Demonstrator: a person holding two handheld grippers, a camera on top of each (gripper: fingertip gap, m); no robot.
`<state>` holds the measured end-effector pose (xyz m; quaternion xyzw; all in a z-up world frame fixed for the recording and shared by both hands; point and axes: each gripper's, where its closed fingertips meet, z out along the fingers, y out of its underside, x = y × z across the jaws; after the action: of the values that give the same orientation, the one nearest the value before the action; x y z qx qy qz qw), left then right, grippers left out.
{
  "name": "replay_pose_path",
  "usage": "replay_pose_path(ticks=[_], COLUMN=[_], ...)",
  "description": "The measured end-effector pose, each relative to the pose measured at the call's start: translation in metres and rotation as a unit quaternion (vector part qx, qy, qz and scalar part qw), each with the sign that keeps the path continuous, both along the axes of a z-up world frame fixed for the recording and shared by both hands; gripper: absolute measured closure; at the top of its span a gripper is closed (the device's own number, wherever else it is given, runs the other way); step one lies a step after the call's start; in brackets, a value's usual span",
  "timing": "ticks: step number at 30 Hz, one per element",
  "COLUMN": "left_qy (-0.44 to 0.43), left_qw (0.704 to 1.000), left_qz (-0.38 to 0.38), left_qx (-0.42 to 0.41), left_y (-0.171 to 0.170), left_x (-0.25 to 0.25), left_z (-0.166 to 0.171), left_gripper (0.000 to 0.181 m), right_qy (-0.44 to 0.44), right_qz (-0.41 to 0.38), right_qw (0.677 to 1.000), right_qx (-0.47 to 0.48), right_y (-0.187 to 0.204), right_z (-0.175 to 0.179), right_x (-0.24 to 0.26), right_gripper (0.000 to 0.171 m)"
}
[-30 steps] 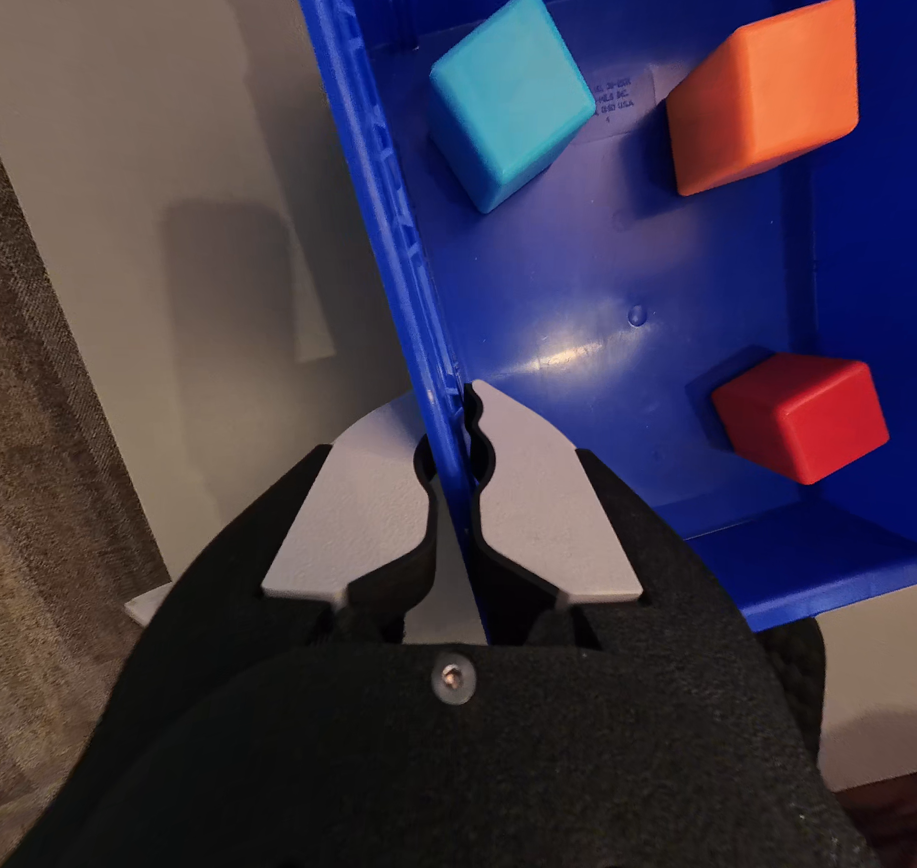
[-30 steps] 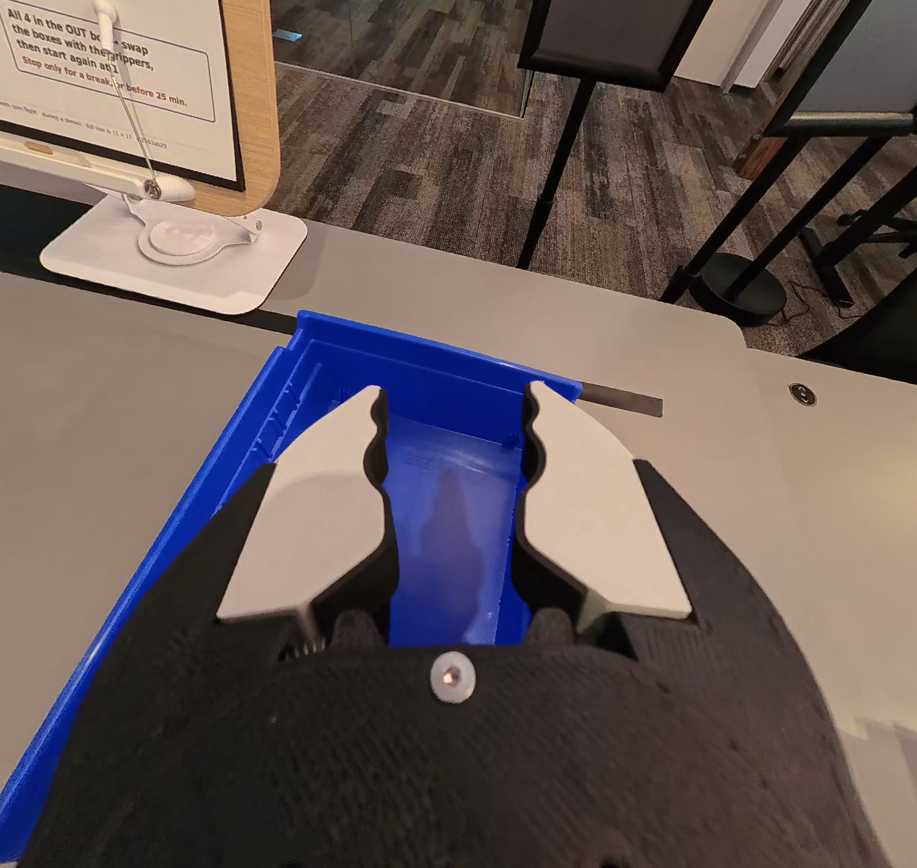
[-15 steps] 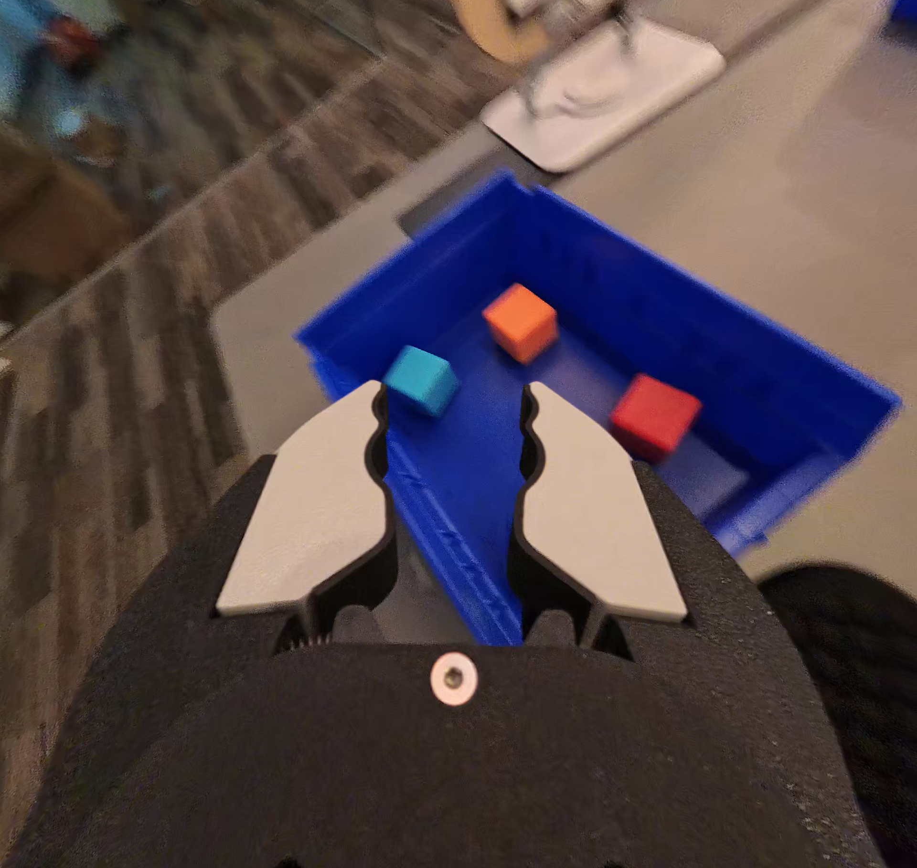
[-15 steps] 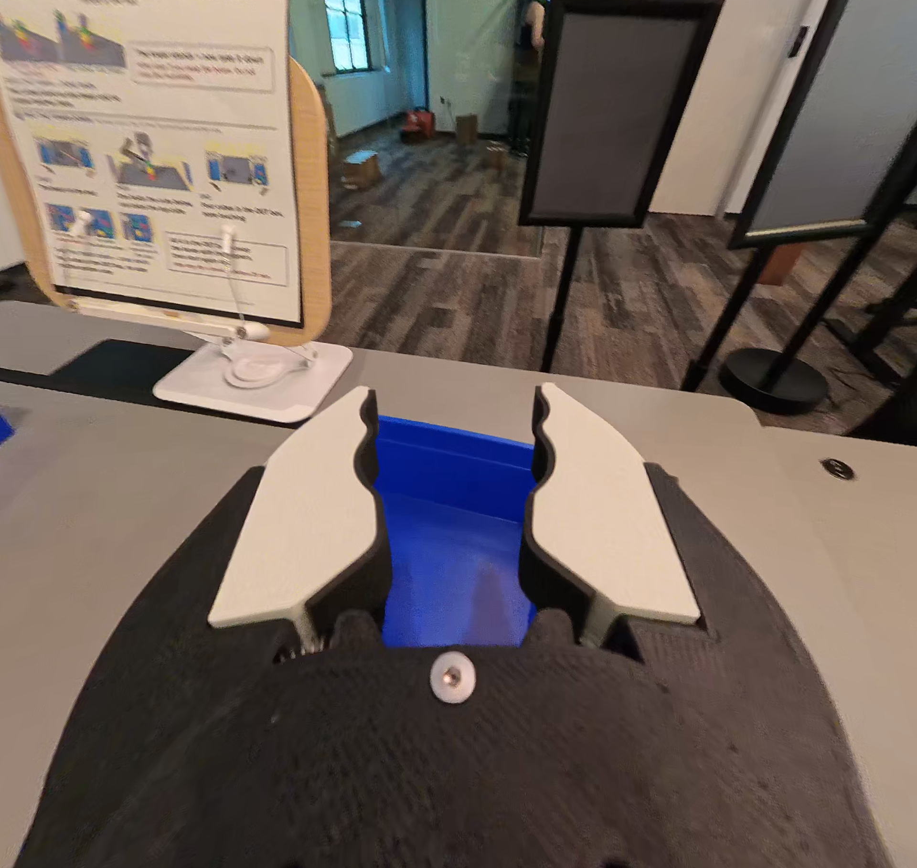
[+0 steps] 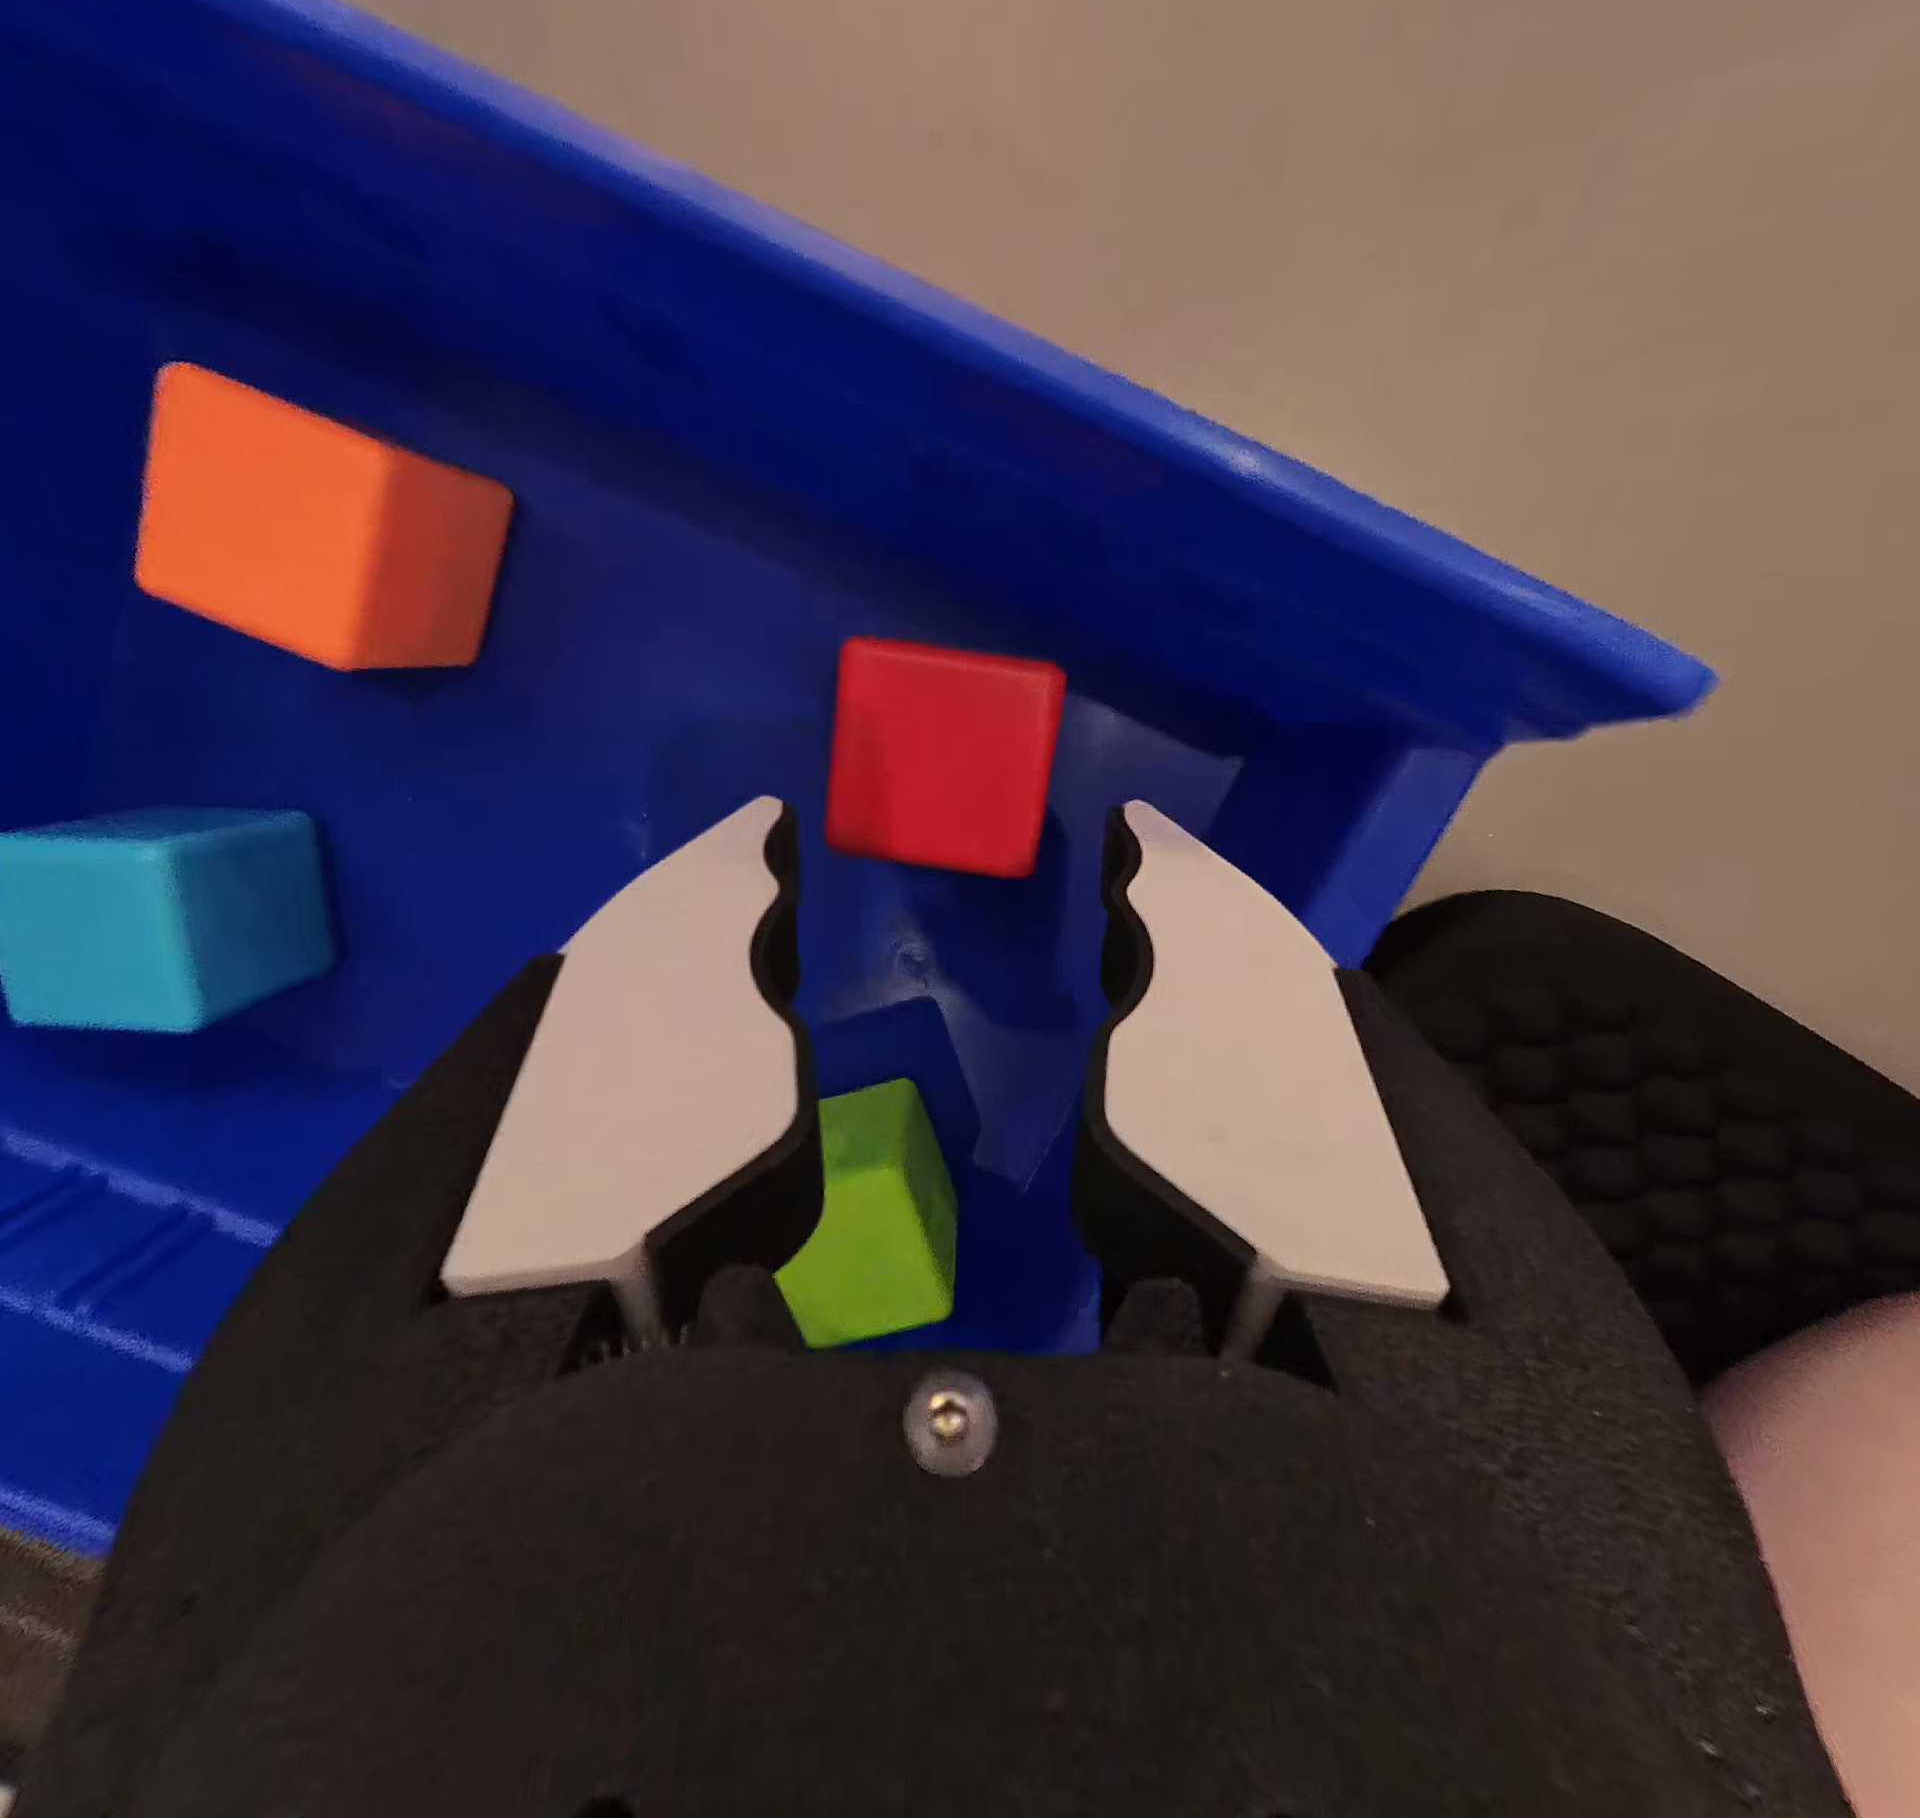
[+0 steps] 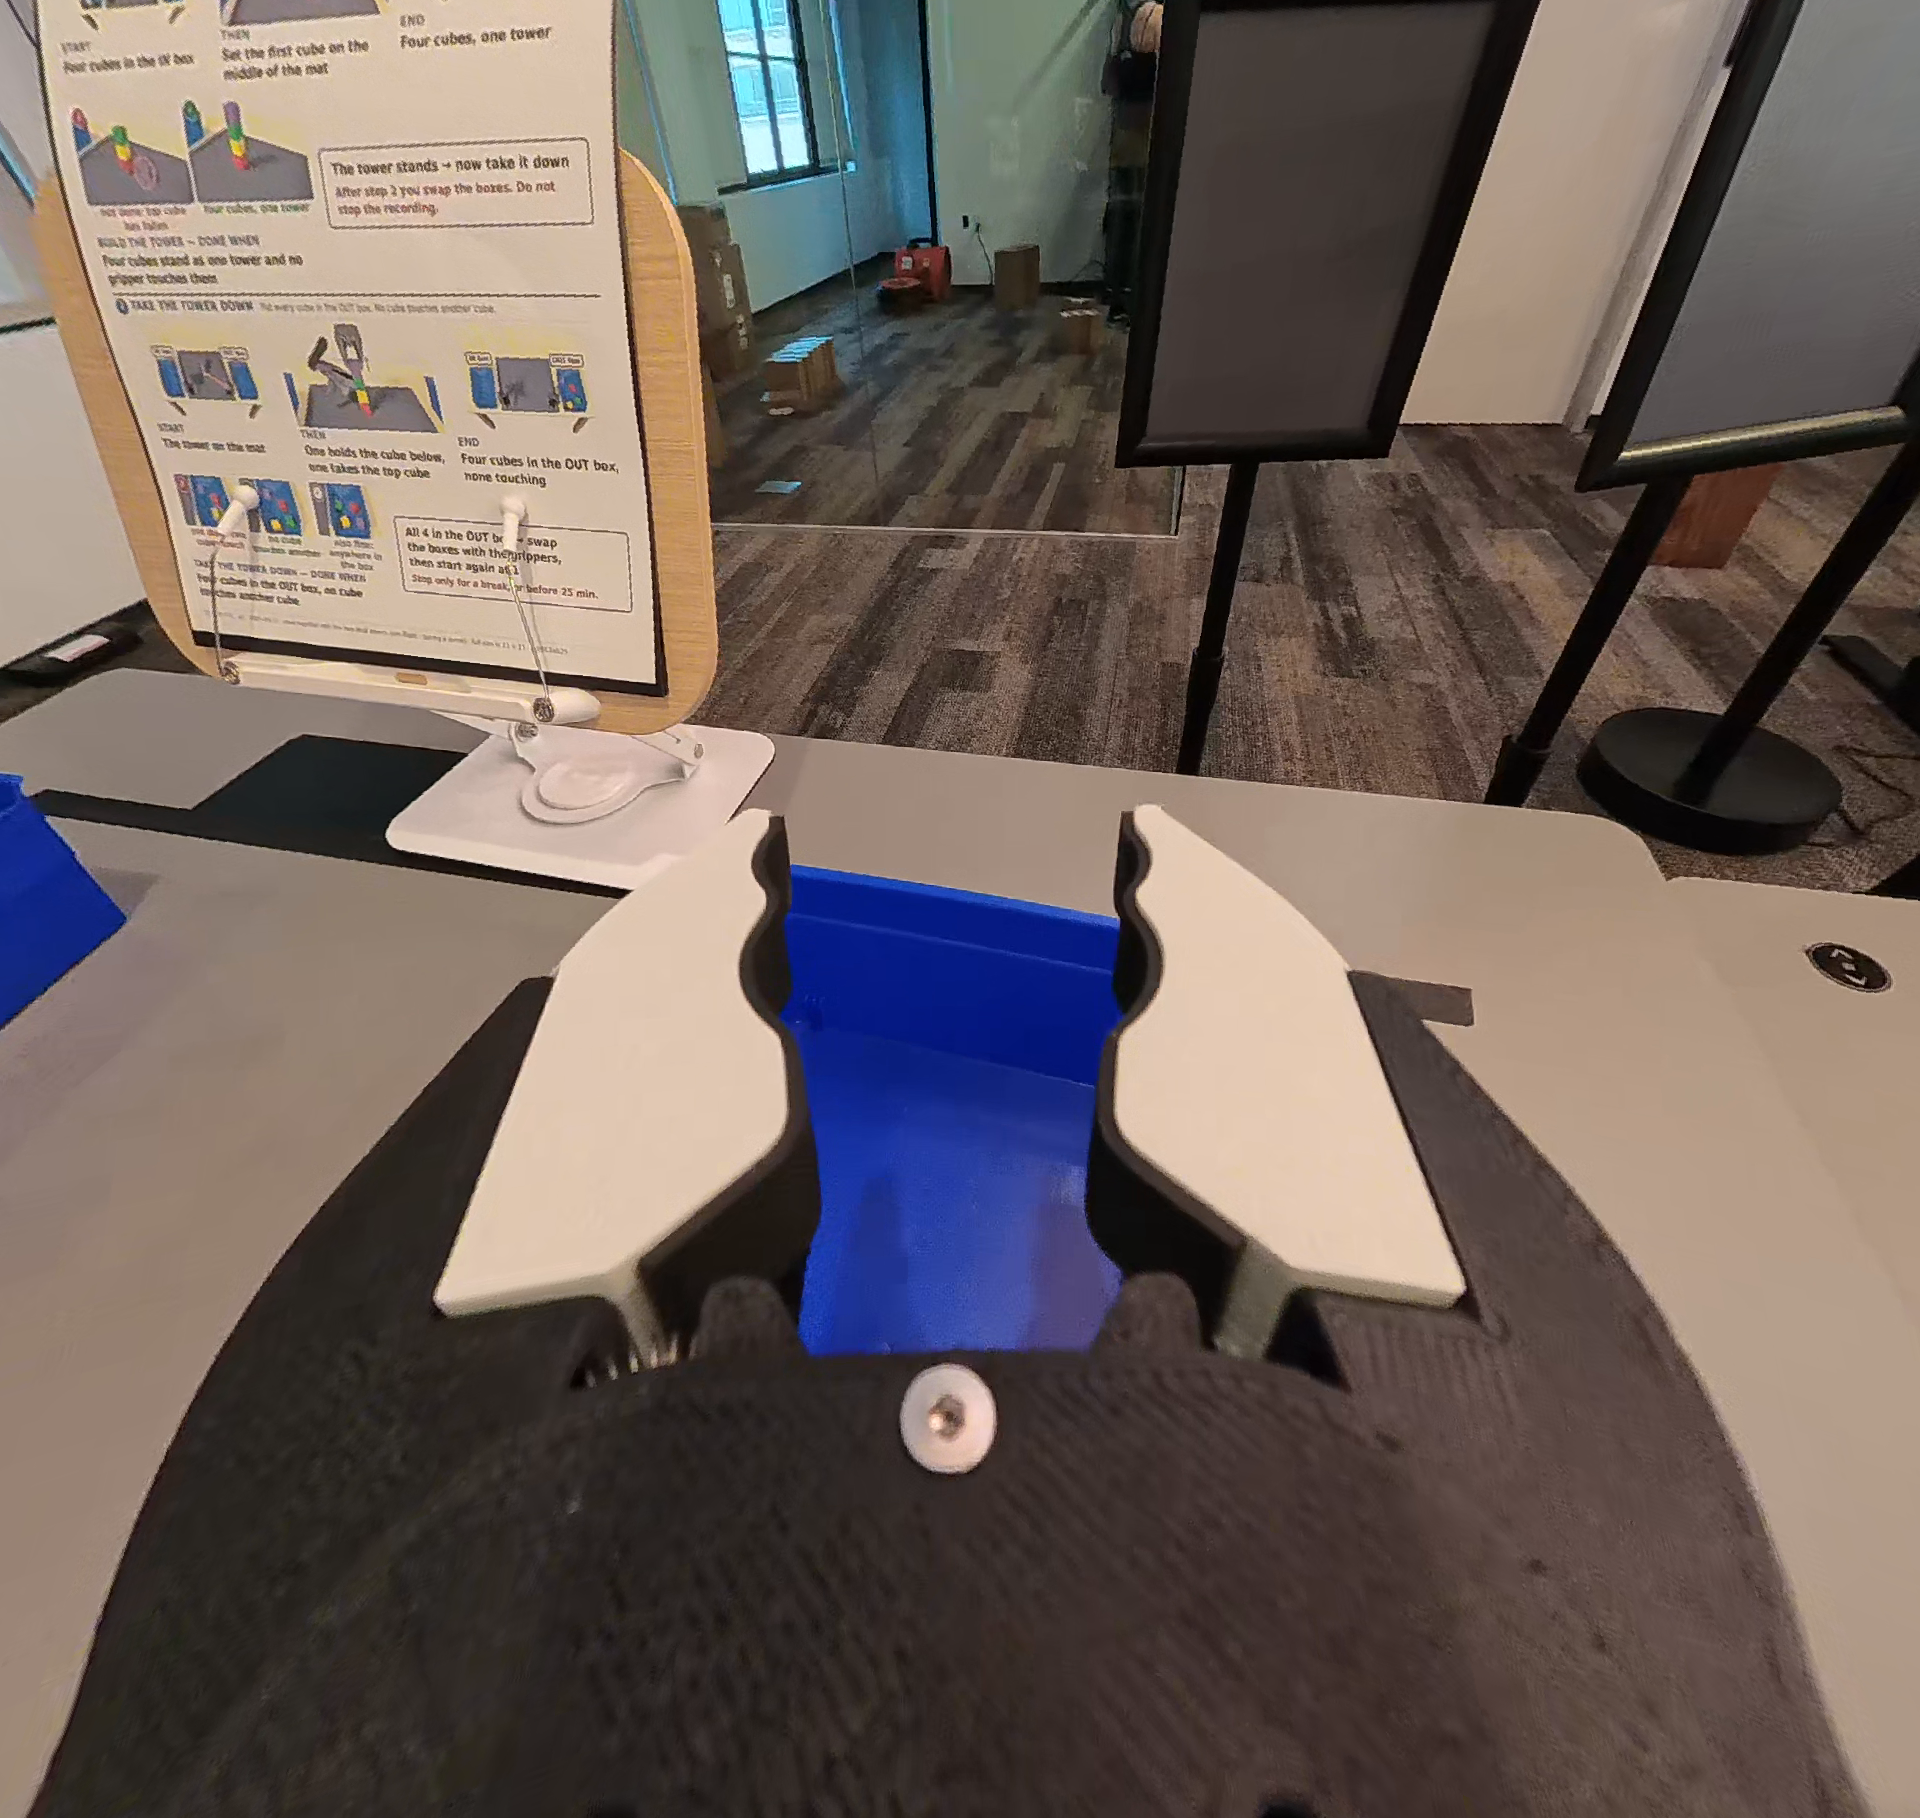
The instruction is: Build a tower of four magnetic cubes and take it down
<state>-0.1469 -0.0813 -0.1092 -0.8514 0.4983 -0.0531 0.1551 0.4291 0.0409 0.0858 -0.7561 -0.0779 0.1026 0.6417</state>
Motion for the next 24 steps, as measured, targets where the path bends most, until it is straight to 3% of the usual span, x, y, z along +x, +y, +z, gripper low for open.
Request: replay_pose_path(ticks=[6,19,24], left_qy=[0.025,0.008,-0.011], left_qw=[0.999,0.999,1.000], left_qz=[-0.018,-0.042,0.021], left_qx=[-0.025,-0.027,-0.011], left_y=[0.003,0.002,0.001], left_x=[0.005,0.003,-0.020], left_z=[-0.021,-0.025,0.007], left_gripper=[0.127,0.133,0.134], right_qy=[0.011,0.046,0.057], right_qz=[0.000,0.005,0.006], right_qw=[1.000,0.999,0.998], right_qx=[-0.006,-0.012,-0.011], right_y=[0.000,-0.001,-0.002], right_z=[-0.003,-0.006,-0.006], right_x=[0.007,0.019,0.022], right_gripper=[0.110,0.110,0.110])
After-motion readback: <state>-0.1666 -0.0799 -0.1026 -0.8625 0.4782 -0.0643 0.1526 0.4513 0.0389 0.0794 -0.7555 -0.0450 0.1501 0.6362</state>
